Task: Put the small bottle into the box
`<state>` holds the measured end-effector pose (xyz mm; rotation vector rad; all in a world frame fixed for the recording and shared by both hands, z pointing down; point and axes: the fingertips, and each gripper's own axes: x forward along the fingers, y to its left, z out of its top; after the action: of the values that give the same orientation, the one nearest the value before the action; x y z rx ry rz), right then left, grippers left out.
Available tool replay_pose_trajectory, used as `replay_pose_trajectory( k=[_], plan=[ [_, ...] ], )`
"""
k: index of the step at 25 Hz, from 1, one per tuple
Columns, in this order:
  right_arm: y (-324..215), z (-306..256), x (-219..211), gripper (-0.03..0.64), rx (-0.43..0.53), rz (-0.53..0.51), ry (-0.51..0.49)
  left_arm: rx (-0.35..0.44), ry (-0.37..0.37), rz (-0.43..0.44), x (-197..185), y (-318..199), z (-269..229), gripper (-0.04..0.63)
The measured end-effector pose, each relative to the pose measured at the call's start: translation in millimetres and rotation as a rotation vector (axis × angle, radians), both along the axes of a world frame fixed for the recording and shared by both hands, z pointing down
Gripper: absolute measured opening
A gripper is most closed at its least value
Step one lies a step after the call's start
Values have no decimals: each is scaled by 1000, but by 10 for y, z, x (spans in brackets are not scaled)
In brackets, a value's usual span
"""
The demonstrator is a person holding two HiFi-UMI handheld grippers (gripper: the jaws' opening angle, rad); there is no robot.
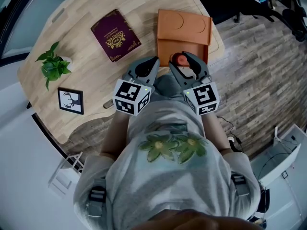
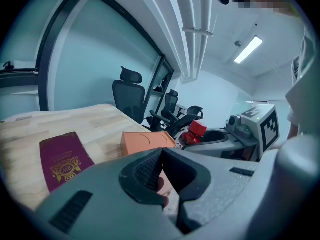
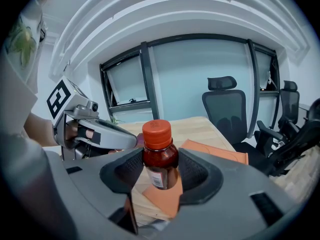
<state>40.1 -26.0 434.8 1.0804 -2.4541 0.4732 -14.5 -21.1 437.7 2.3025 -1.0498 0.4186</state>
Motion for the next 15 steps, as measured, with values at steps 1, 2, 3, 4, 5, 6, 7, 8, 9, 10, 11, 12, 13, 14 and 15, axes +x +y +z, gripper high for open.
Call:
replay_pose_trajectory(
  k=[1,2,3,4,5,6,7,8,9,10,11,12,13,14,15],
  plan=[
    [-6,5,-1,216,-2,1,0,-2,-1,2,2,-6,10,7],
    [-10,13,-2,216,-4,1,1,-5,-1,3,3,-13,21,8],
    [-14,24,-3,216,-7,1,2,-7,-1,4,2,-20,31,8],
    [-17,40,-7,216,-12,0,2,-9,-1,4,1,-27,41,7],
    [-20,60,-14,216,-19,-1,1,-12,-2,5,-2,-34,53,8],
    [-21,81,-23,216,-25,-3,2,-15,-3,7,-5,-39,66,8],
    [-22,101,-32,216,-31,-4,3,-18,-4,9,-7,-44,80,8],
    [-22,119,-41,216,-35,-5,4,-21,-4,11,-10,-50,94,8],
    [-25,134,-51,216,-38,-5,4,-24,-4,13,-15,-56,106,8],
    [-29,148,-59,216,-41,-6,5,-27,-4,14,-20,-63,116,7],
    [-33,159,-67,216,-43,-6,6,-30,-3,15,-25,-70,124,8],
    [-38,167,-72,216,-45,-6,7,-32,-3,16,-28,-77,131,8],
    [-43,174,-75,216,-47,-7,8,-34,-3,17,-29,-84,138,8],
    [-48,181,-77,216,-48,-7,9,-36,-4,19,-29,-91,143,8],
    [-54,188,-78,216,-50,-8,10,-38,-4,20,-29,-100,148,8]
  ],
)
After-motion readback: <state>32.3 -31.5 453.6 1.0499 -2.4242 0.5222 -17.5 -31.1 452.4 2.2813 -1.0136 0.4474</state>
